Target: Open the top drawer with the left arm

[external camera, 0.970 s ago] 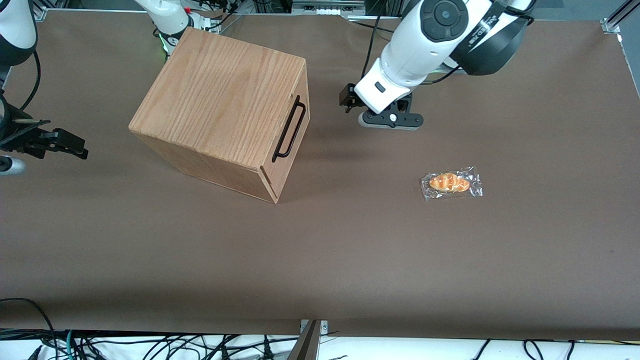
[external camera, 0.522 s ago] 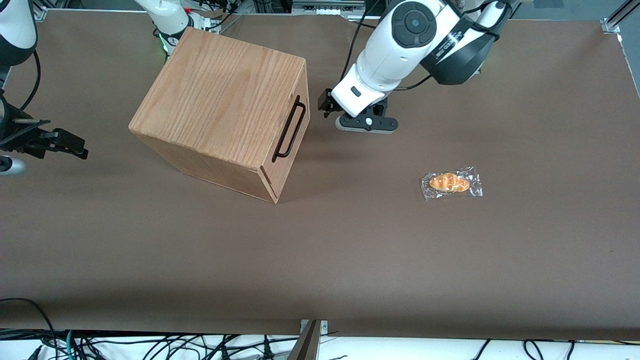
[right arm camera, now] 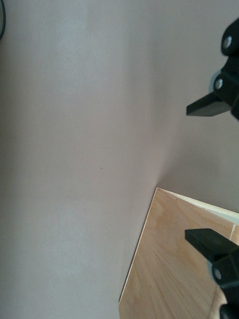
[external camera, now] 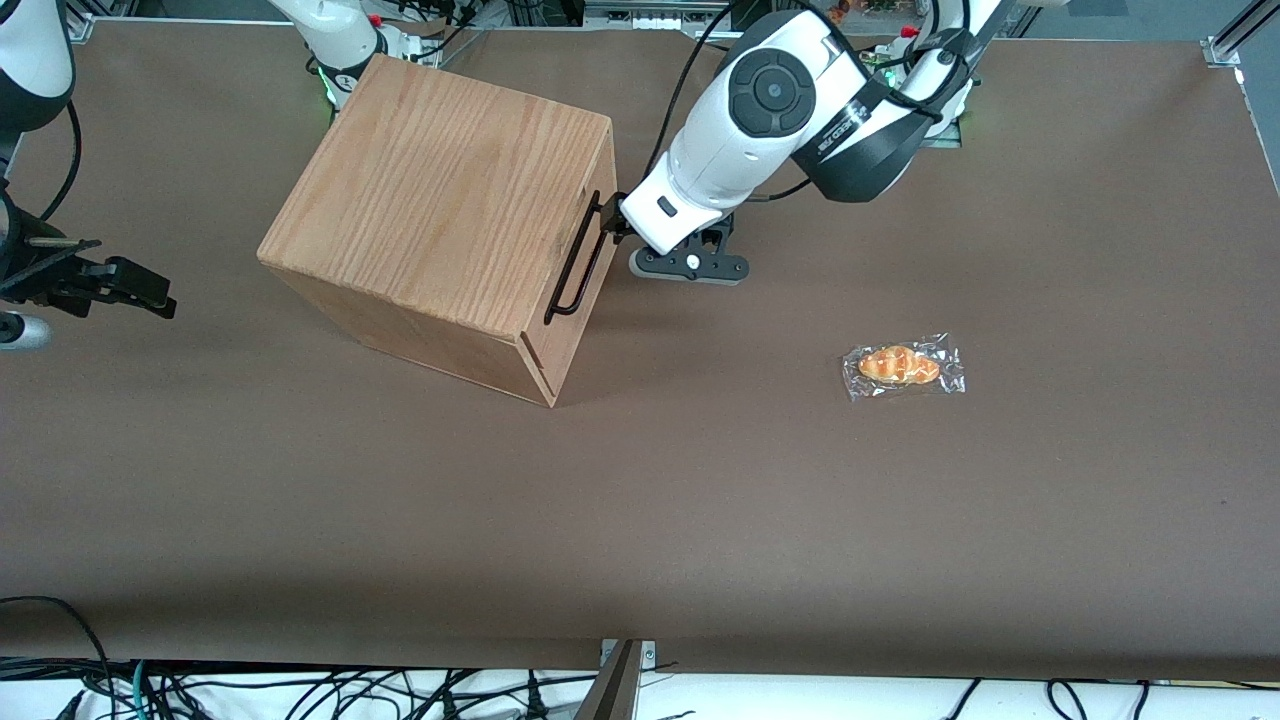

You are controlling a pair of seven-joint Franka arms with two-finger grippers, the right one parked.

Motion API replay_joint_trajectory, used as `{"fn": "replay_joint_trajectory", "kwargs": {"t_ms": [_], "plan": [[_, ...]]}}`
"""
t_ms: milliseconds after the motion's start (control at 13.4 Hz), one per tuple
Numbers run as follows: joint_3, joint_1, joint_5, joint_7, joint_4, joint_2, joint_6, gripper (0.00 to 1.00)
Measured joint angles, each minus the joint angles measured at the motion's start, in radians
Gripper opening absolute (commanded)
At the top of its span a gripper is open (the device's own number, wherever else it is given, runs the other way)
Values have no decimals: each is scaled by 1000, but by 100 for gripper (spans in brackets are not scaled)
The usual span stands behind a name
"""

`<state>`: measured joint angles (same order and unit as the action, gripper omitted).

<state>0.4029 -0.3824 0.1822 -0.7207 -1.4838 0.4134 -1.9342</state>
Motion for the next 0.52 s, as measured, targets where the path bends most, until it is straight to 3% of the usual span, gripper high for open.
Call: {"fn": "replay_joint_trajectory", "kwargs": {"t_ms": [522], "plan": [[0,-30,-1,-7,15,60,-98,100]]}}
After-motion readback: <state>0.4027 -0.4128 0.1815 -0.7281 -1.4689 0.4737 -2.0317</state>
